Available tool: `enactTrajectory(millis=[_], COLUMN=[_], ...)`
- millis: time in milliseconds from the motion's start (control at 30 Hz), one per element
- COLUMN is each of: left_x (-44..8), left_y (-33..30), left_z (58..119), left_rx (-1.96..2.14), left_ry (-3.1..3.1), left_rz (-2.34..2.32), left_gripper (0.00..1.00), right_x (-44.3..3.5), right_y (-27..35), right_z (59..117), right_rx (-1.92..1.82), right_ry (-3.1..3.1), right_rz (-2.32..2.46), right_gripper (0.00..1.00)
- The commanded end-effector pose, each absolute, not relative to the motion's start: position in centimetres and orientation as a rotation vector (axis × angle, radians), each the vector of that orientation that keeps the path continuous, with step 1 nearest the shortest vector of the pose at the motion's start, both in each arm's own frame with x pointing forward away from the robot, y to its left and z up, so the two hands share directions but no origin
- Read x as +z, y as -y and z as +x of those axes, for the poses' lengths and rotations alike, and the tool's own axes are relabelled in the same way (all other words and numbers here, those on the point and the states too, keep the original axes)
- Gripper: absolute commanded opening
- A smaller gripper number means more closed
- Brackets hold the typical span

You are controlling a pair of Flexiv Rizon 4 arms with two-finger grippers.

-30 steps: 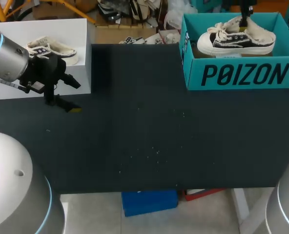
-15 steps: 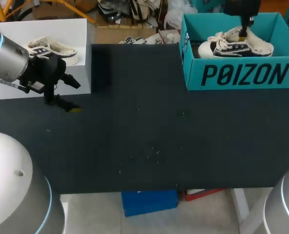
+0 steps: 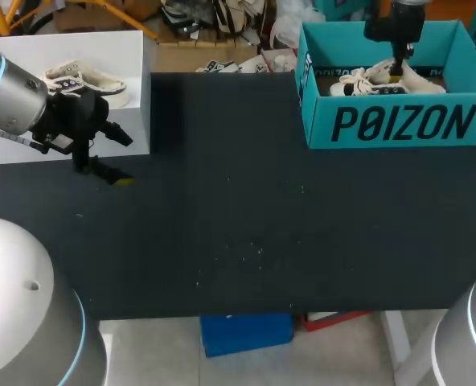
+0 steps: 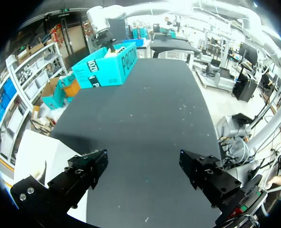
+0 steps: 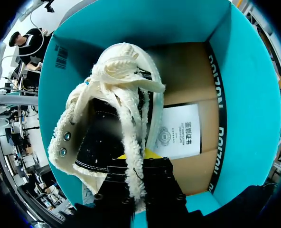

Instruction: Take the shoe out of the shoebox, open the shoe tongue, remove and reinsert the insole, then place the shoe into the shoebox

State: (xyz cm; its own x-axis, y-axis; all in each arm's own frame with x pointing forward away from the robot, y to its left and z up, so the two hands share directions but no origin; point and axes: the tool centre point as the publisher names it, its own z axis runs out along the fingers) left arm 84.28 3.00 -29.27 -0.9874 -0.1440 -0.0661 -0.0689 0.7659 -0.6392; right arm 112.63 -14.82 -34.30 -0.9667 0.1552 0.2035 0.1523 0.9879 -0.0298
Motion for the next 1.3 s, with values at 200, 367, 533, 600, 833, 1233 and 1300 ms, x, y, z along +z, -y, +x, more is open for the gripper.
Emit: enactTrajectory(millis=[200,367,533,600,833,1233,1300], left_x=[-29.4,-29.4,-29.4,-29.4,-29.4,-29.4,-29.4], left_y=[-3.0,-3.0,-3.0,-3.0,-3.0,-3.0,-3.0], left_z=[84.2,84.2,84.2,84.2,84.2,84.2,84.2], left_rx=[-1.024,-1.024,-1.024,-1.024,-1.024,-1.024,-1.024], left_ry=[-2.842,-2.842,-2.842,-2.842,-2.842,-2.842,-2.842], left_rz=[-0.171,-0.171,-0.171,-0.171,-0.171,-0.171,-0.171], left_gripper=[1.0,1.0,1.0,1.0,1.0,1.0,1.0], right_x=[-36.3,-36.6,-36.2,-35.6,-32.2,-24.0,-22.2], right_y=[14.6,14.5,14.9,15.2,15.8,14.9,14.3], right_z=[113.2,113.1,113.2,113.3,113.4,112.0,111.2], right_rx=[0.03,0.037,0.054,0.057,0.069,0.128,0.128], right_ry=[2.878,2.871,2.868,2.876,2.93,3.055,3.074], right_rz=[-0.238,-0.242,-0.274,-0.291,-0.356,-0.533,-0.595], right_gripper=[0.0,0.13,1.0,1.0,1.0,1.0,1.0])
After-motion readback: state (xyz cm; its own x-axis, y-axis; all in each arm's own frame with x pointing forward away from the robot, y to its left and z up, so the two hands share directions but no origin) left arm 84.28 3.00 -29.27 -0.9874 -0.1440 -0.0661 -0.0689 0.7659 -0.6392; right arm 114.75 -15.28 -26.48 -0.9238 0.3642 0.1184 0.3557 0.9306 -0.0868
